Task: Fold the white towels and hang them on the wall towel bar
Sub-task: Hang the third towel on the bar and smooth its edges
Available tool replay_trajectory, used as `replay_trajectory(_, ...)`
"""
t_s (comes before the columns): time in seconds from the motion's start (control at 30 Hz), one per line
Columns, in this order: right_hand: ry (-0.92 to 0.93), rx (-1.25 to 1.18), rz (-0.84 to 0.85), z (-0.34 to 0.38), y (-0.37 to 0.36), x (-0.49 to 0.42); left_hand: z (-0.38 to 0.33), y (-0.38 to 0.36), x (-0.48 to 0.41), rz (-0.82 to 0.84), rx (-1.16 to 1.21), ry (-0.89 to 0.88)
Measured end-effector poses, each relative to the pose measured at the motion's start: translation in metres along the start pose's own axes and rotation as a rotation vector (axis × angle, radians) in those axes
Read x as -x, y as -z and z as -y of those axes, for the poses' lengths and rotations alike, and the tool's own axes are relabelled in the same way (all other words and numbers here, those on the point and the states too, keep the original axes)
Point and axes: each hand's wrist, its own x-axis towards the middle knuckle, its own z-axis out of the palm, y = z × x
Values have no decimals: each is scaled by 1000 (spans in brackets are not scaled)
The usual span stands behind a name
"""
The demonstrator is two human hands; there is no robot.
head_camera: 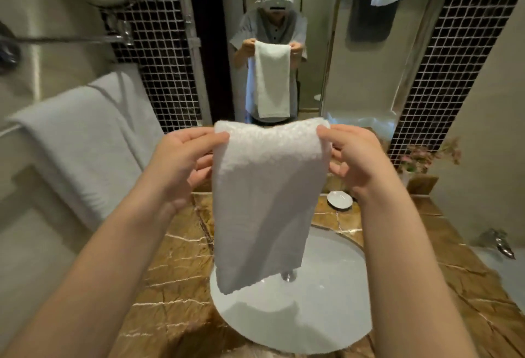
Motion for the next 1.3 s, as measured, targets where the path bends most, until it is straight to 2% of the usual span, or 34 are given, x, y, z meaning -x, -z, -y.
replay_trajectory(0.33, 41, 48, 345, 38, -56, -17, -41, 33, 21, -257, -21, -93)
replay_trajectory(0.7, 101, 88, 515, 59, -124, -5, -74, 84, 48, -316, -92, -224)
replay_trajectory(0.9, 142, 75, 679, 68, -157, -14, -89, 98, 55, -468, -119, -270)
replay_trajectory(1.1, 182, 122, 917, 87, -190, -31, -108, 96, 61, -674, -146, -332)
replay_trajectory(1.3, 200, 135, 1055, 106, -229, -48, -124, 91, 63, -811, -183, -393)
